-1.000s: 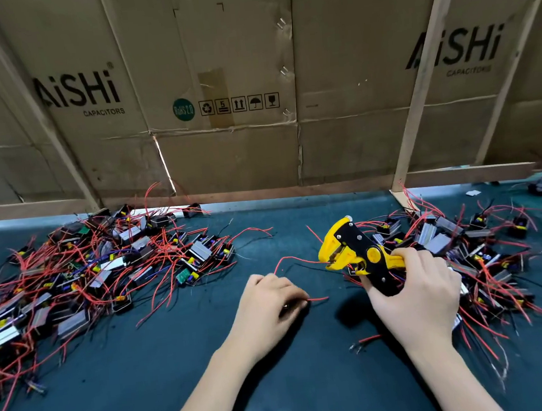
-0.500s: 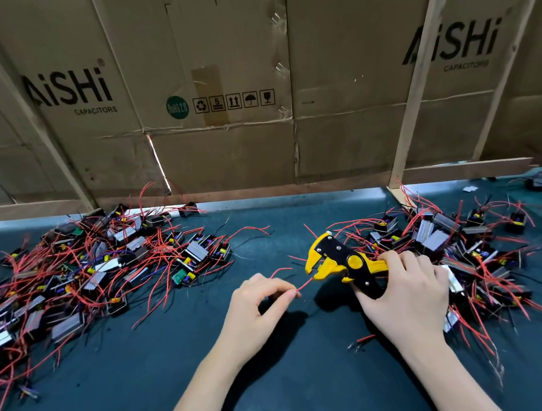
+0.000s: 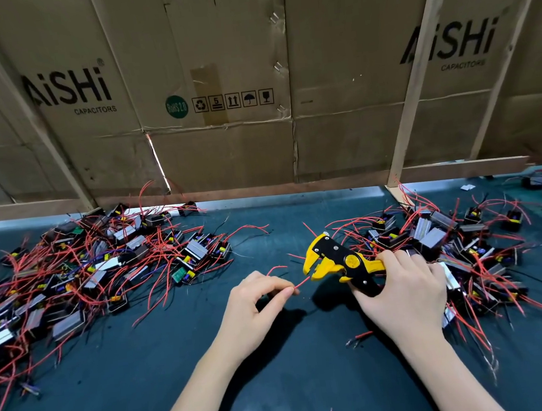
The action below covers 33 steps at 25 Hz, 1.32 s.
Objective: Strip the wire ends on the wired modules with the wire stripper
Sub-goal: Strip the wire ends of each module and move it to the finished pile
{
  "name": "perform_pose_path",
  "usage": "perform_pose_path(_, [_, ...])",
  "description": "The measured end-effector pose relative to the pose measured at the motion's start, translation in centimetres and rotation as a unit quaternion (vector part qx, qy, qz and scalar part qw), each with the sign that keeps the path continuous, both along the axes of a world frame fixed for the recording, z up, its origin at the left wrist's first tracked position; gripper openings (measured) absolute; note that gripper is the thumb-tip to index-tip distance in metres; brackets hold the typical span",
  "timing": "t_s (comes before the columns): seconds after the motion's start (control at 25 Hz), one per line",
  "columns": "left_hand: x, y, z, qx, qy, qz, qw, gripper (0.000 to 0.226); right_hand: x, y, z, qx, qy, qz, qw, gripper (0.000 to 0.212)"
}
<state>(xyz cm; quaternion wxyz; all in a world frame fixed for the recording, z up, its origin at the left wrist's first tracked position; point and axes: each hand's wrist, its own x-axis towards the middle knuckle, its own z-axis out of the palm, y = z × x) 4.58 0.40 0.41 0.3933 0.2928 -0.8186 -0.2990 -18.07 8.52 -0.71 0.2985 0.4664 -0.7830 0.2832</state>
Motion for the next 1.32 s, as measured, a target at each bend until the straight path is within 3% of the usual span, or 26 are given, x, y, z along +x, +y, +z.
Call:
perform_pose_path(0.64, [0.1, -0.1, -0.1, 0.013, 0.002, 0.008, 1.000, 0.014, 0.3, 0.3, 0.5, 0.043, -0.037, 0.030, 0.998, 0.046])
perform_pose_path(0.8, [0.1, -0.1, -0.1, 0.017, -0.003, 0.010, 1.000, 0.015, 0.6, 0.3, 0.5, 0.034, -0.067, 0.022, 0.997, 0.054])
perform_pose_path(0.96, [0.2, -0.1, -0.2, 0.016, -0.012, 0.014, 1.000, 0.013, 0.5, 0.2, -0.1, 0.017, -0.016, 0.018, 1.000, 0.051])
perform_pose_path(1.16, [1.5, -1.2, -0.1, -0.079, -0.100, 0.015, 0.992, 0.009, 0.3, 0.0, -0.6, 0.018, 0.009, 0.004, 1.000, 0.059])
perform_pose_path(1.32, [3.5, -3.1, 0.8, -0.107, -0.214, 0.124, 0.963, 0.008, 0.6, 0.2, -1.0, 0.025, 0.006, 0.025, 0.999, 0.058])
